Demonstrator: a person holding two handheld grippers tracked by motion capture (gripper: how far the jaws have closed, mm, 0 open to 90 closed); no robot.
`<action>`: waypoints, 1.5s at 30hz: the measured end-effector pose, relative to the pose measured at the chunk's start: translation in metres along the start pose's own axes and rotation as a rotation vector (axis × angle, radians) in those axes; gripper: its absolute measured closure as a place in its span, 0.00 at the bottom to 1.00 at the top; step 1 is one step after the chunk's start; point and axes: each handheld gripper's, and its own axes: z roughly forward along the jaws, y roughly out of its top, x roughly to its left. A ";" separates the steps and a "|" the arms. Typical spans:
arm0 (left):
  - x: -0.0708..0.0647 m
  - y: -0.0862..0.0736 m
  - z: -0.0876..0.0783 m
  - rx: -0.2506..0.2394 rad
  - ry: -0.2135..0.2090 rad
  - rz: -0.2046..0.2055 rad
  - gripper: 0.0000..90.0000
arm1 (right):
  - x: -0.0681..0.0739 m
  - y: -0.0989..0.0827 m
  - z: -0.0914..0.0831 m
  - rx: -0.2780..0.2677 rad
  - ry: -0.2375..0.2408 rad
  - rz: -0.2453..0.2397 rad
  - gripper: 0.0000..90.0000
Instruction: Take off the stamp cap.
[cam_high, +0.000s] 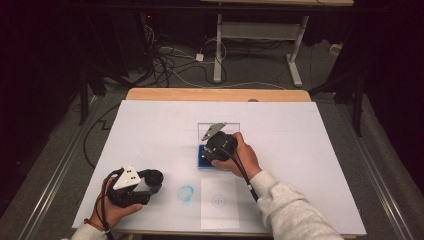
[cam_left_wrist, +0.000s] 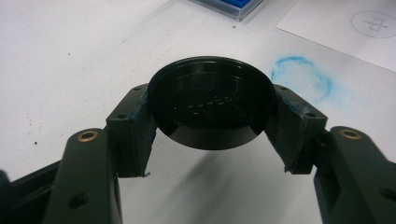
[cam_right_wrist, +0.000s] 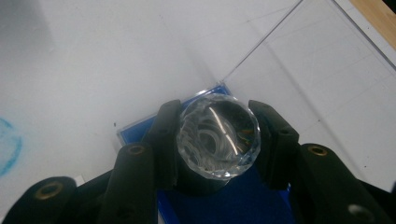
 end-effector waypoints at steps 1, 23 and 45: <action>0.000 0.000 0.000 -0.001 0.000 -0.002 0.41 | 0.000 0.001 0.000 0.002 -0.002 -0.001 0.64; 0.002 -0.001 -0.001 -0.003 -0.003 -0.005 0.41 | -0.002 0.001 0.000 0.010 0.010 0.013 0.64; 0.002 -0.003 -0.002 -0.004 0.001 -0.013 0.41 | -0.002 -0.004 -0.004 -0.011 0.012 0.031 0.64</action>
